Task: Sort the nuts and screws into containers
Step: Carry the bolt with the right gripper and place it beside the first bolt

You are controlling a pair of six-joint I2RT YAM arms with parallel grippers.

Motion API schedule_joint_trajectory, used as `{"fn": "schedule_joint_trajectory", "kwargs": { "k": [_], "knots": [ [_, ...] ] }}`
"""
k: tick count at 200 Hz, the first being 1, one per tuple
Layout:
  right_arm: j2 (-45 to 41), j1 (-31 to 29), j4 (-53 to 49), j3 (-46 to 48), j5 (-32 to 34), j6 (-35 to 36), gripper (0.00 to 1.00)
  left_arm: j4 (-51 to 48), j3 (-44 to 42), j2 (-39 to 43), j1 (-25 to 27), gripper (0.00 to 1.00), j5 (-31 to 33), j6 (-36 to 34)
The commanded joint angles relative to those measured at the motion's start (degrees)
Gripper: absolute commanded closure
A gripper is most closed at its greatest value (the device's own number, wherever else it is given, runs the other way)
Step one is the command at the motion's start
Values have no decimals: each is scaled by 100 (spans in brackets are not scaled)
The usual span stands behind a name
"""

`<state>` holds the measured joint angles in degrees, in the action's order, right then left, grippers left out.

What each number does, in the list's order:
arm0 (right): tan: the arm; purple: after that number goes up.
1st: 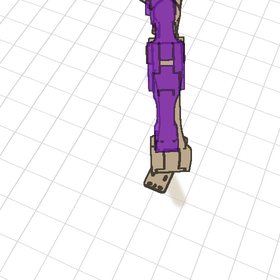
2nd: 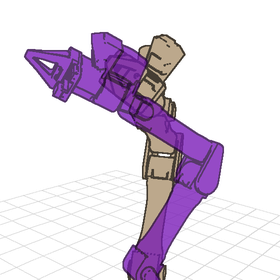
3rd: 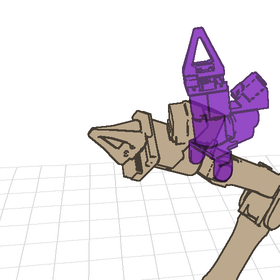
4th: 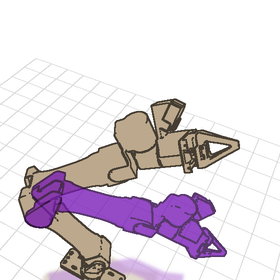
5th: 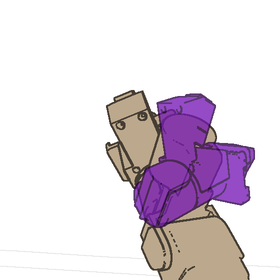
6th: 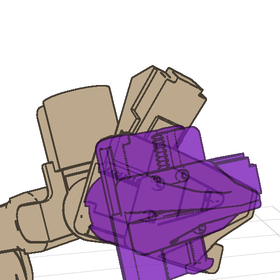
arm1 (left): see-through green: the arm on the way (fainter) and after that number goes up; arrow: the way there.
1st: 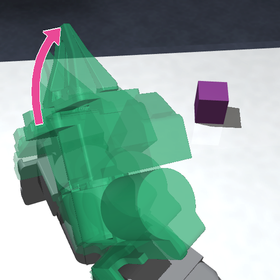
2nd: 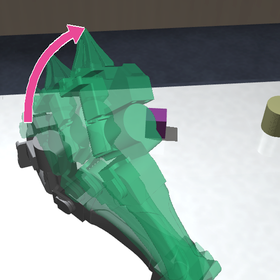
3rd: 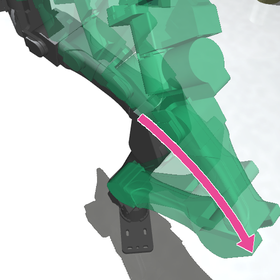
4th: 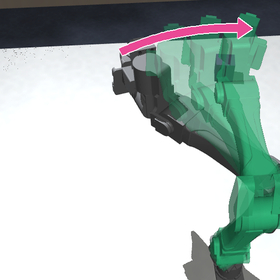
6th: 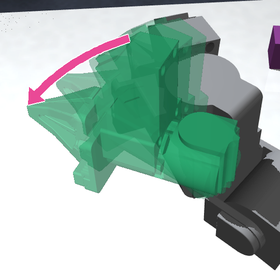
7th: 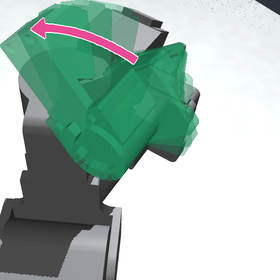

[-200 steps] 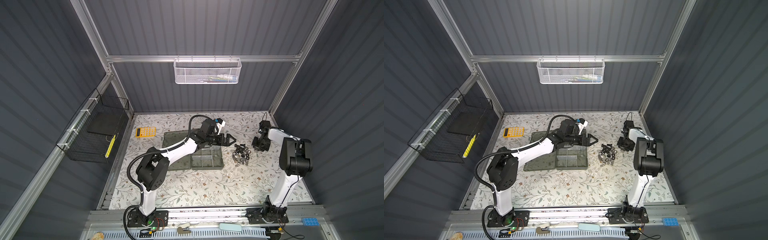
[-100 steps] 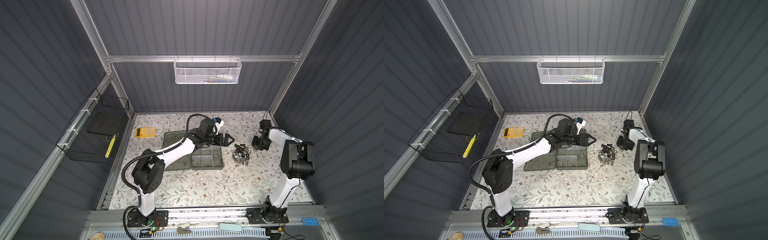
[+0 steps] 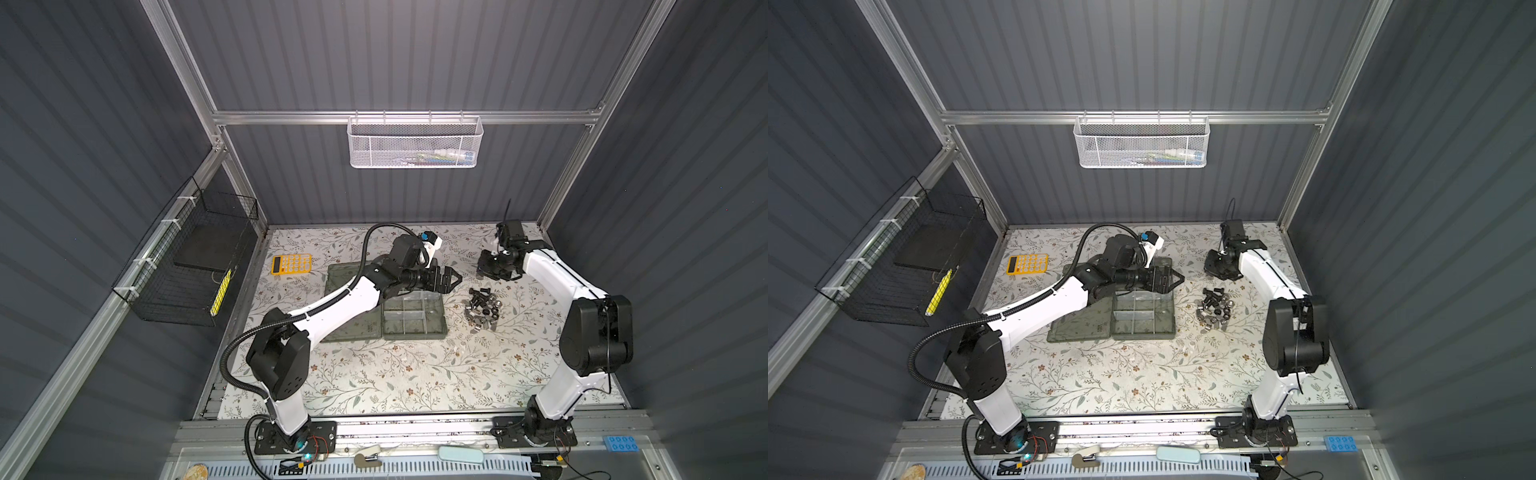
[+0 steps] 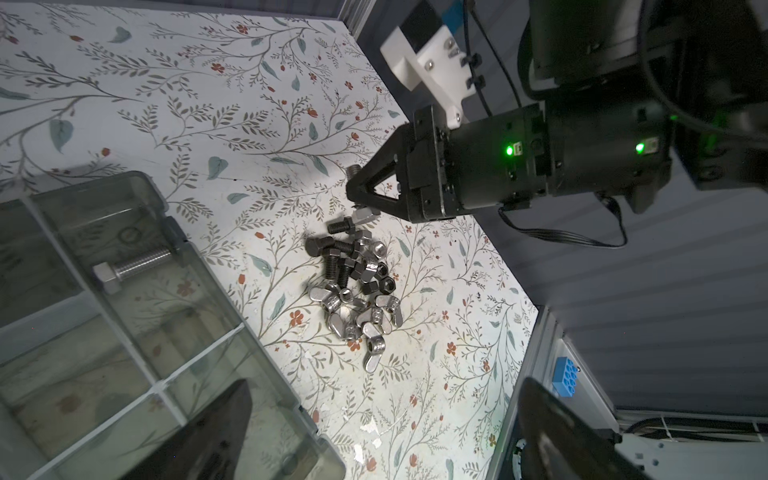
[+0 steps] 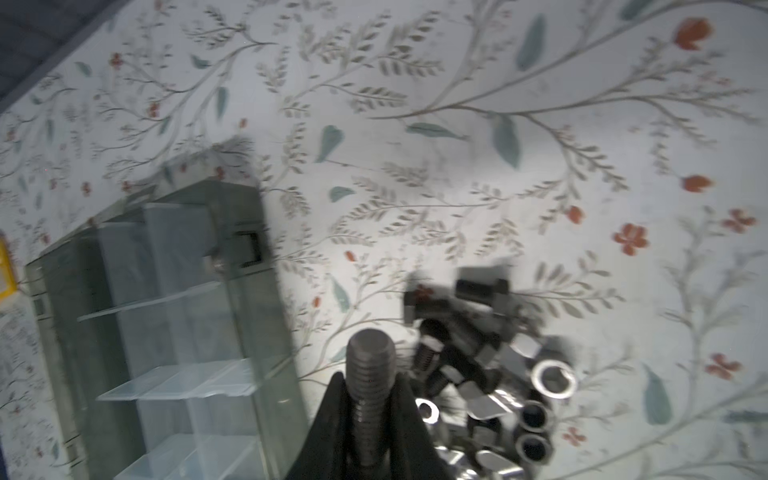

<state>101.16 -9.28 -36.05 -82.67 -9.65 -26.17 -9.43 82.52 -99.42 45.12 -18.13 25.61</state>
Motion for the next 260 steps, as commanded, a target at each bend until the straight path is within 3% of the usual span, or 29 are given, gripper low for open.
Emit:
{"fn": "schedule_joint_trajectory", "kwargs": {
  "k": [1,71,124,191,260],
  "knots": [
    [290,-343,17,-469,-289,-323,93,-198,-382,379,-103,0,193,-166],
    [1447,-927,111,-1485,-560,-671,93,60,-1629,1323,-666,0,289,155],
    [2033,-1250,167,-1792,-617,-765,92,12,-2072,1765,-777,0,446,197],
    [2406,-1428,172,-1788,-341,-742,87,-107,-2477,2222,-787,0,601,199],
    [2410,-1463,143,-1774,-186,-722,74,-146,-2723,2566,-786,0,613,277]
  ]
}}
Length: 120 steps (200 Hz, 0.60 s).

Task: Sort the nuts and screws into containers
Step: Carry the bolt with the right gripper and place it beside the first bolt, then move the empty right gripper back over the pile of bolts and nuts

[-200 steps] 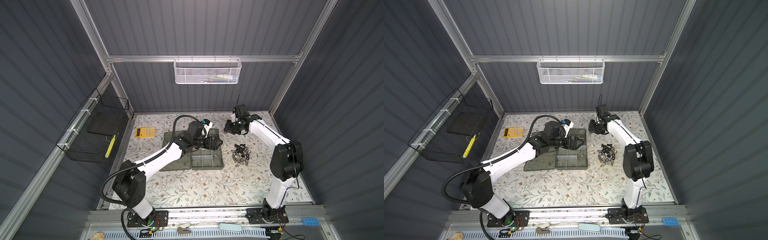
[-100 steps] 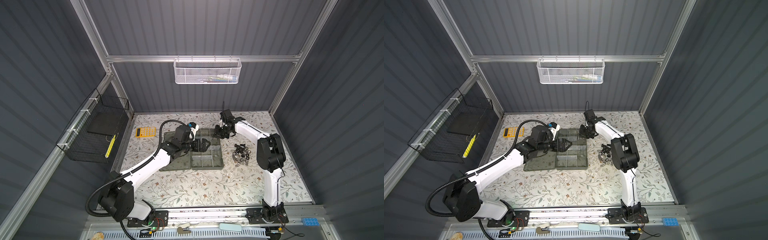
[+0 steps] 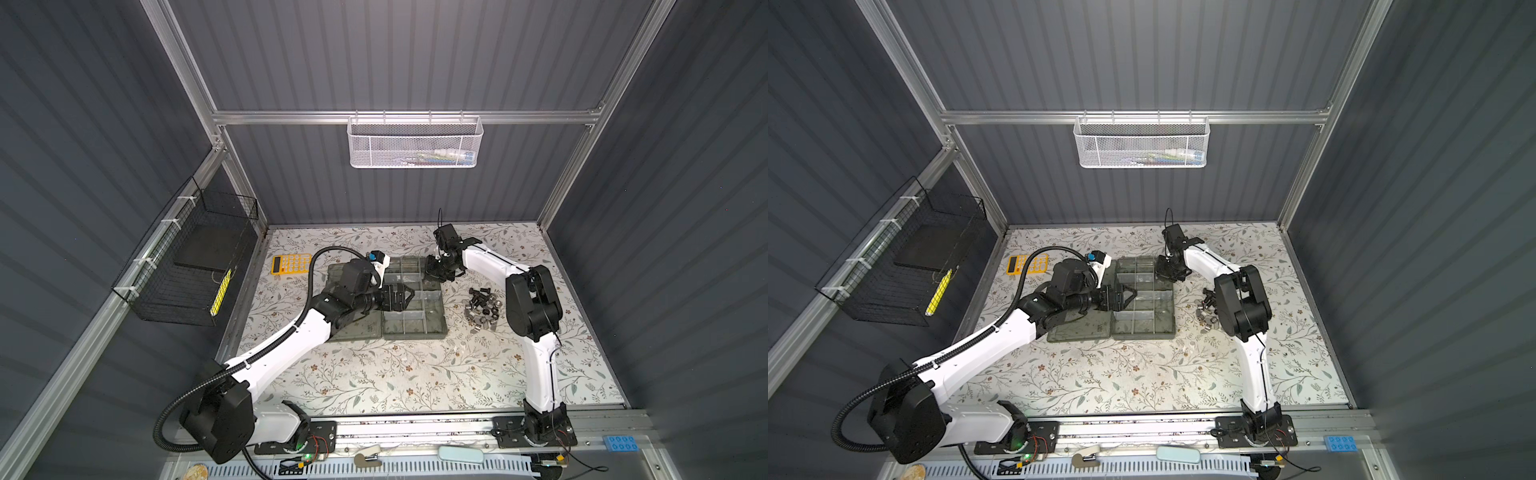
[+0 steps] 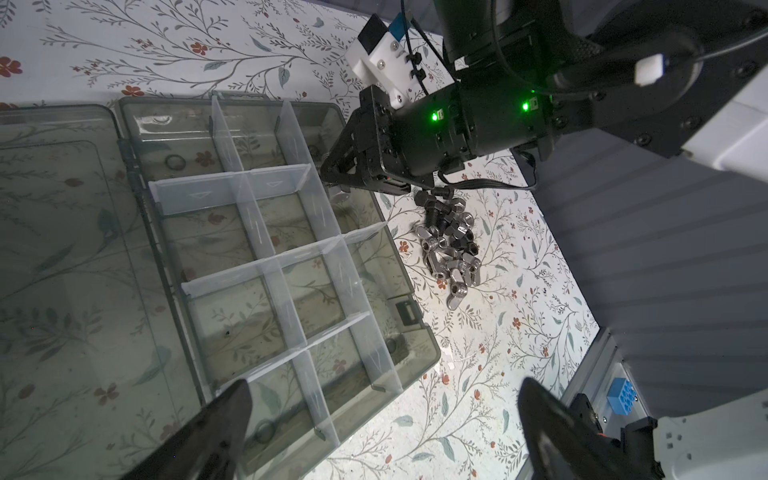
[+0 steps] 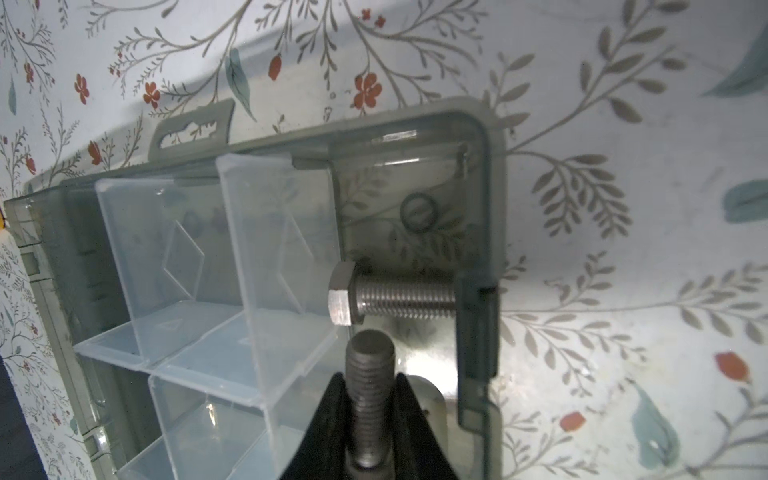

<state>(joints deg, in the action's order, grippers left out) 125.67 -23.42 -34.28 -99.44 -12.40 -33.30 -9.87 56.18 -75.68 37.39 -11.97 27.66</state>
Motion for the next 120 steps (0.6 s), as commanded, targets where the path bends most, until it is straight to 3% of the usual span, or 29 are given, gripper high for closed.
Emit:
{"fn": "schedule_joint_trajectory", "kwargs": {
  "k": [1,66,120],
  "knots": [
    [-48,-49,-34,-95,89,-10,74,-107,-90,193,-12,0,-10,81],
    [-597,-119,-251,6,272,72,54,37,-311,659,-9,0,-144,480],
    [-1412,-119,-603,243,638,355,25,48,-308,818,131,0,-156,546]
  ]
}}
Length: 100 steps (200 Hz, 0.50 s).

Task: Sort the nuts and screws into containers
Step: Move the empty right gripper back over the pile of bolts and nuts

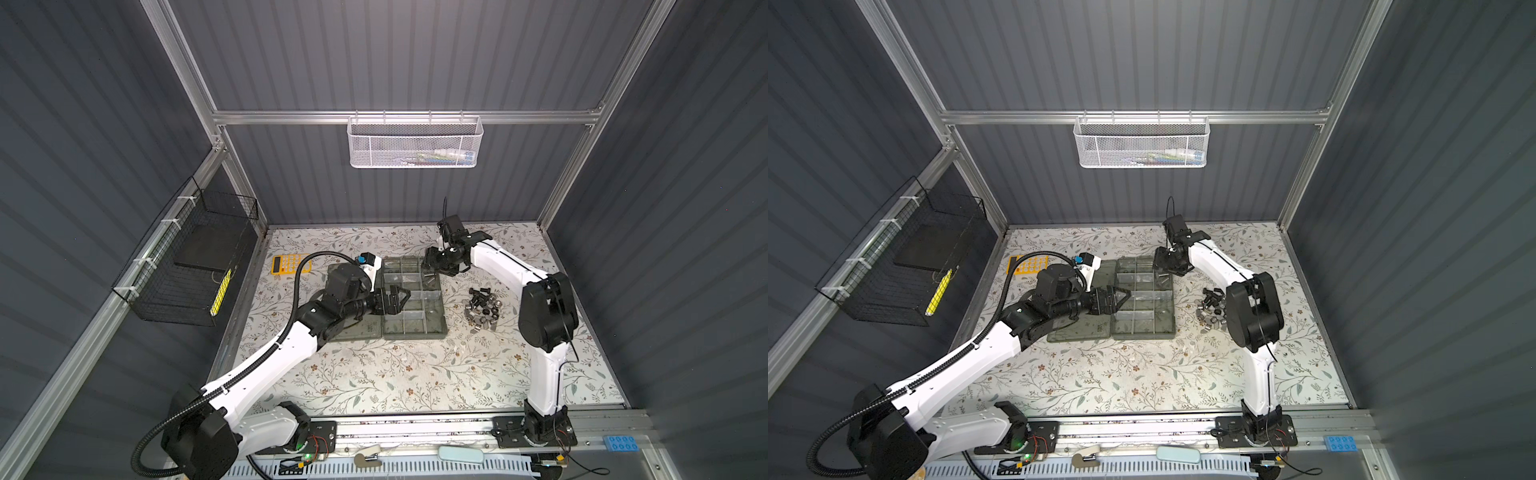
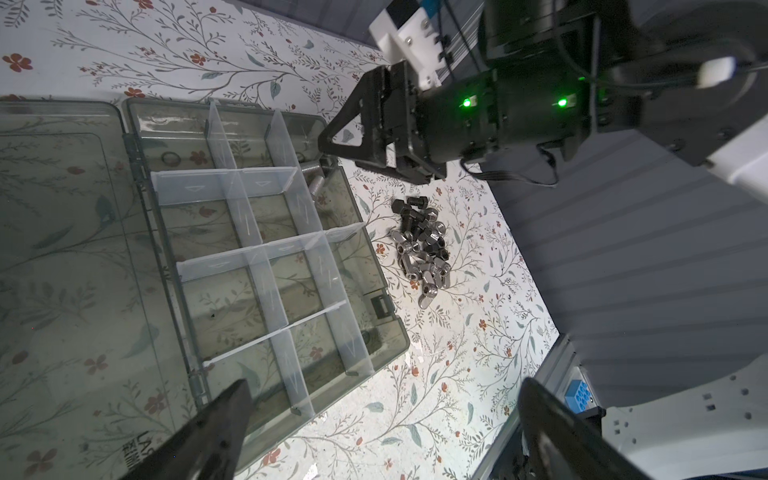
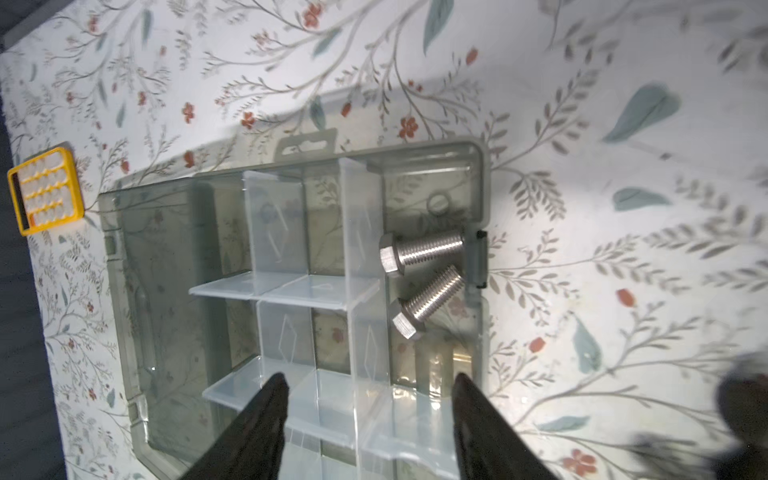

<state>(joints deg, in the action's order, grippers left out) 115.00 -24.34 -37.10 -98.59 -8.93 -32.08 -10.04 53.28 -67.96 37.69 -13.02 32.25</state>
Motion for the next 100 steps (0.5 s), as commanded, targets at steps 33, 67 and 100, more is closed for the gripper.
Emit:
{"fn": "schedule_joint_trajectory", "kwargs": {
  "k": [33,67,100],
  "knots": [
    [-923,47,-314,654,544,375,3,49,147,-53,325,0,99,76],
    [-1587,178,-114,1457,865,413,1,-25,374,-228,566,0,233,114],
    [-2216,478,67,2308,1043,408,1,36,586,-514,792,0,269,175]
  ]
}}
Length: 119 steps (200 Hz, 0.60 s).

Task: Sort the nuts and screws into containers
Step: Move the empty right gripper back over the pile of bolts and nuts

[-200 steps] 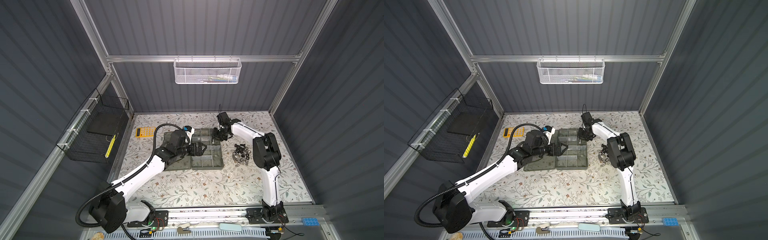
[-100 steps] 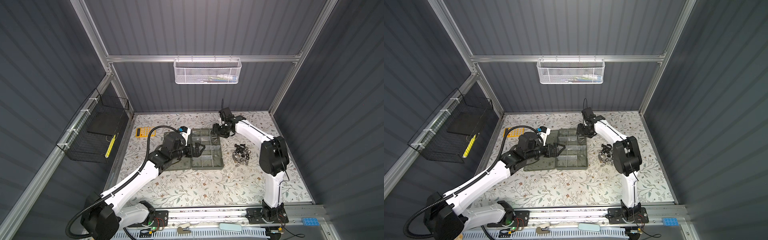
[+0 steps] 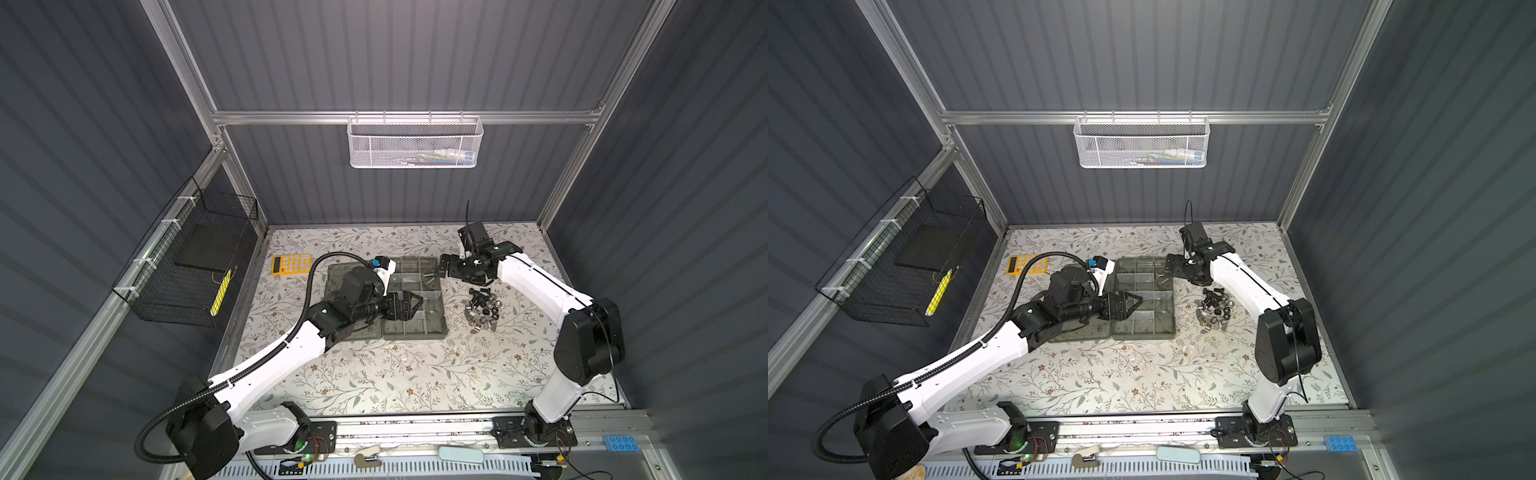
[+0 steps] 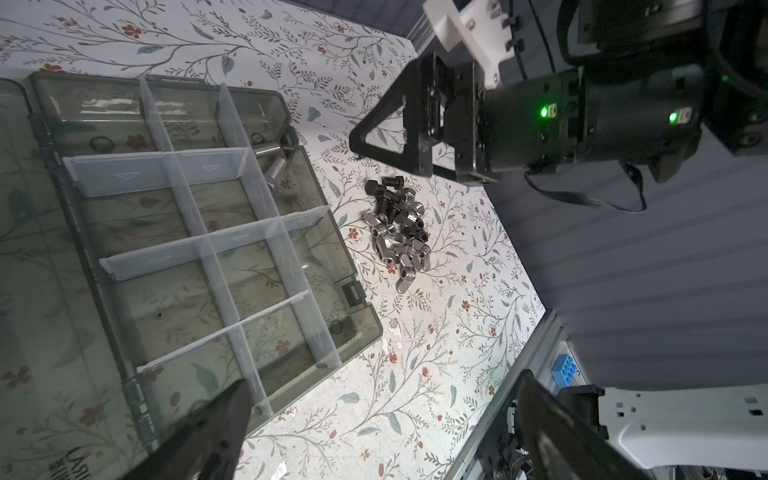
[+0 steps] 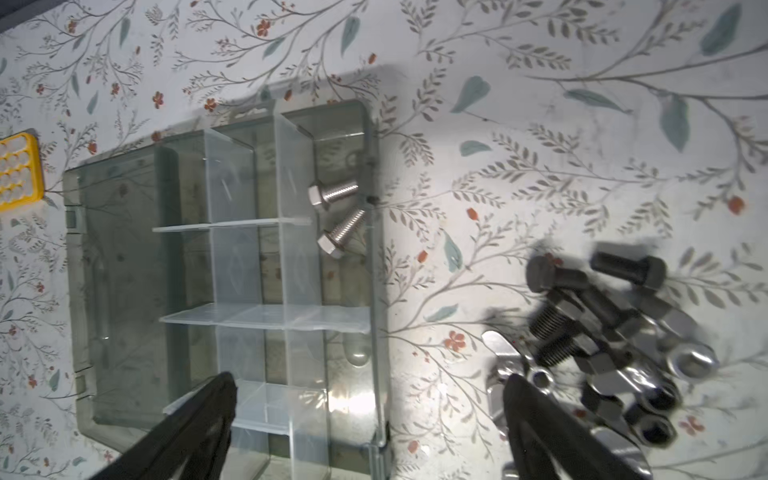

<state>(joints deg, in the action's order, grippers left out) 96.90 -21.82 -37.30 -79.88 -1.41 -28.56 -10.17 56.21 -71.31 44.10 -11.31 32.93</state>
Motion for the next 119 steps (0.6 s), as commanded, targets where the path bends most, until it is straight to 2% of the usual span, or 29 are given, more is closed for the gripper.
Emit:
{"fn": "schedule_joint_trajectory", "kwargs": {
  "k": [1,48,77,119],
  "knots": [
    [-421,242,89,464,286,58,1,54,298,-190,161,0,101,117],
    [-777,952,261,1348,249,406,1,254,570,-672,558,0,248,170],
    [-543,1438,359,1511,67,602,9,514,679,-1038,718,0,313,267],
    [35,1765,461,1216,-30,685,20,660,1068,-1663,811,0,340,135]
  ]
}}
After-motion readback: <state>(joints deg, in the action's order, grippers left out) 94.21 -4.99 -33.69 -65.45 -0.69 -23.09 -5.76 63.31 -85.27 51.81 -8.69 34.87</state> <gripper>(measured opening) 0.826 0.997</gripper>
